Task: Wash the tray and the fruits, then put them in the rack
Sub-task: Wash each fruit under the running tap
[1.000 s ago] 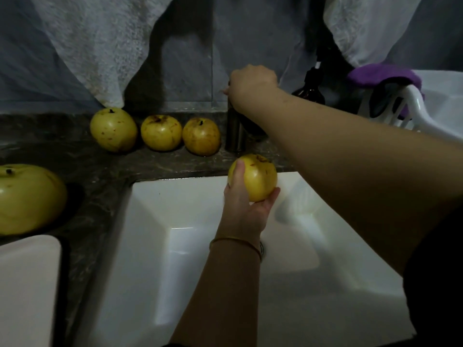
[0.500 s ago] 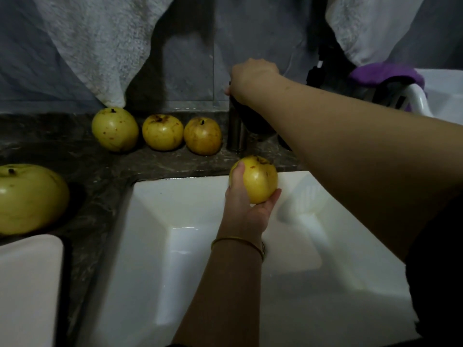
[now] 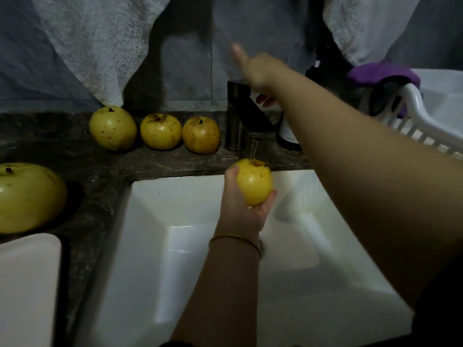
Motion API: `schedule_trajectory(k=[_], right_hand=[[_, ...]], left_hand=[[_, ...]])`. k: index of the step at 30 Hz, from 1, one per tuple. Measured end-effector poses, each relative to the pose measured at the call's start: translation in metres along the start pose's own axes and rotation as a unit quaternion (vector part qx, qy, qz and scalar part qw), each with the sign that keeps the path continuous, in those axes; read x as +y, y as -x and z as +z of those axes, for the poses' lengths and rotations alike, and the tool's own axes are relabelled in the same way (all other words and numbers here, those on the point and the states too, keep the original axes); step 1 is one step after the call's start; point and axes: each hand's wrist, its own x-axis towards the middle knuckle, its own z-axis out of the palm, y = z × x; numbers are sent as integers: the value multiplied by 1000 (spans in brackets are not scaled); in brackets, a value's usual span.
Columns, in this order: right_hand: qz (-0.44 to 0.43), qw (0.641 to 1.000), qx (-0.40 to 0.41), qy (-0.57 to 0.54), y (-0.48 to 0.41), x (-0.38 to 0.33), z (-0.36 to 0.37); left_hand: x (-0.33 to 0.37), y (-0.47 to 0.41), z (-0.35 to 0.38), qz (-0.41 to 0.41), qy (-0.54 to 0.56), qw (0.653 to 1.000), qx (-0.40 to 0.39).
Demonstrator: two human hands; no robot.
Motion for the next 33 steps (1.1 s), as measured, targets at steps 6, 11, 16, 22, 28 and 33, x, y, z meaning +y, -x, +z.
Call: schedule_trajectory(k=[6, 11, 16, 22, 28, 33], right_hand=[[35, 988, 148, -29, 64, 85, -6], [26, 995, -72, -62, 106, 123, 37], [144, 934, -209, -252, 105, 128, 33], [108, 918, -226, -308, 102, 135, 25], [24, 970, -129, -206, 103, 137, 36], [76, 942, -159, -287, 102, 137, 37]], left_hand=[[-6, -16, -8, 34, 31, 999, 4], [3, -23, -8, 33, -55, 997, 33], [8, -21, -9, 60, -129, 990, 2], [13, -21, -8, 44, -191, 978, 71], [12, -20, -7, 60, -204, 974, 78], [14, -17, -5, 76, -227, 966, 96]])
